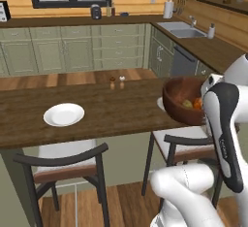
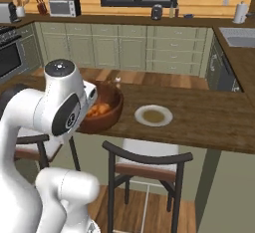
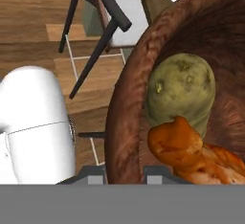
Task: Pick the chicken drumstick and potato from their plates and place them in the bowl. Then put the bowl in the fridge.
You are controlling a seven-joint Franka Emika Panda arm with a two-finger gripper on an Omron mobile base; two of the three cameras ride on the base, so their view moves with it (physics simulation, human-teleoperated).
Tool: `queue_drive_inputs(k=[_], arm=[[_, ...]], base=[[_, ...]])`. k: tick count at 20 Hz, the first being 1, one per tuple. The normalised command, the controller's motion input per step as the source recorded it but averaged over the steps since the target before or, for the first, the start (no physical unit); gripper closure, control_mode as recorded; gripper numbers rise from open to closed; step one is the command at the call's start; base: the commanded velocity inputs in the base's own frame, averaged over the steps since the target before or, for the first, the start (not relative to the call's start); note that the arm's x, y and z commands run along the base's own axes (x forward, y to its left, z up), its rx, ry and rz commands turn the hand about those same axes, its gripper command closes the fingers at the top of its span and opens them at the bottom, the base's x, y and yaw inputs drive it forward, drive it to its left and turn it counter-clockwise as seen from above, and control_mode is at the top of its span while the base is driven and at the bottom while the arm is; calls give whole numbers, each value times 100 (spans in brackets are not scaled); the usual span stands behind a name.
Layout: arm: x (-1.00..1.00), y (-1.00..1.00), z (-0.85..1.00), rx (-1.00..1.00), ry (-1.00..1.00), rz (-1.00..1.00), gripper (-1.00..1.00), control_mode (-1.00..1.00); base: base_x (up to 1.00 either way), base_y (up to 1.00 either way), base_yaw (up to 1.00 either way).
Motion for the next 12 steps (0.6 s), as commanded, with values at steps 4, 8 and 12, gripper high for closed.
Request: queue_drive_inputs(k=[4,8,12], arm=[[0,0,0,0,0,0,100,100],[0,0,0,0,0,0,100,100],[0,0,0,0,0,0,100,100]], base=[[-60,74,11],[-45,100,24],[-12,100,21]])
